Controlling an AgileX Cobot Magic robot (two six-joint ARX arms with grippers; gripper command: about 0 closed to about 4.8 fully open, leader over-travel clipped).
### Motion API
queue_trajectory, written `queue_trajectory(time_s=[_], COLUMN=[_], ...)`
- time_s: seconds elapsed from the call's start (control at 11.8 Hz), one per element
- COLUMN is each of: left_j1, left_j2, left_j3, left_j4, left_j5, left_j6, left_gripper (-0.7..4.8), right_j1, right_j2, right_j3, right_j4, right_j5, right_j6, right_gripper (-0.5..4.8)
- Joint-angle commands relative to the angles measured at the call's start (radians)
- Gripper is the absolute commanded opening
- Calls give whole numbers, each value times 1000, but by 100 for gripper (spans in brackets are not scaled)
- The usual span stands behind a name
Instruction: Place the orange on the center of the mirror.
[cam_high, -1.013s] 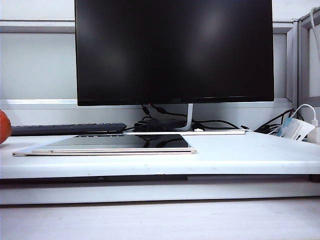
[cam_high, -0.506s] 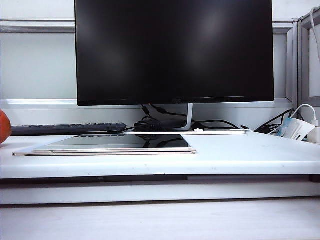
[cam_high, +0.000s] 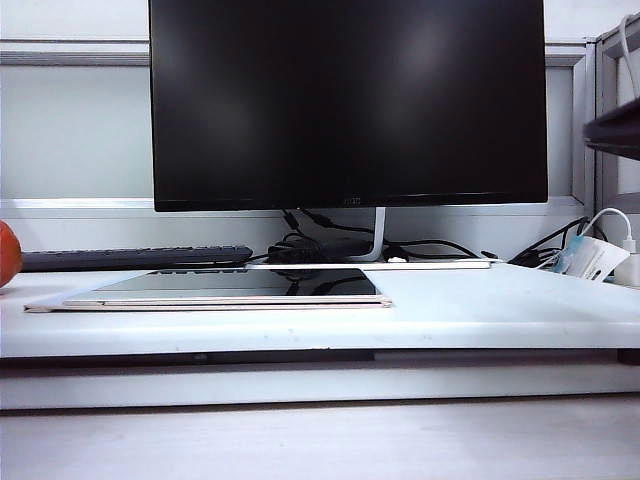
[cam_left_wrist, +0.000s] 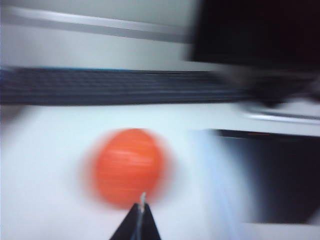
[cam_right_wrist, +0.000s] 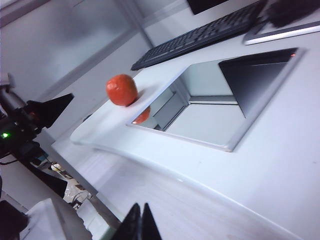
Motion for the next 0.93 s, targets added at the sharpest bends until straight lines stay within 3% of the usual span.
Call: queue_trajectory(time_s=[0.08,0.17,0.25,0.34,0.42,0.51,0.68,0.93], left_j1=[1,0,1,1,1,1,1,1], left_j2=[35,165,340,417,510,598,824,1062], left_j3=[256,399,526,569,614,649,675,675], left_j4=[-147,-226,-307,-327,-336,-335,-301,-171], left_j5=[-57,-132,-123,-84,-33,-17,-17,-29], left_j6=[-80,114,204,229,244,243,293,265], left_gripper=[-5,-5,0,78,351,479,479,479], right_j1=[86,86,87,85,85,85,86,85], right_j2=[0,0,0,0,0,0,0,0], right_j3=[-7,-7,-7,-7,-7,-7,-7,-7], right_j4=[17,17,18,18,18,18,27,71], right_j5=[126,127,151,161,180,193,194,197], right_j6=[-86,-95,-111,-113,-113,-113,-113,-135], right_gripper=[-1,-1,-1,-1,-1,-1,-1,-1])
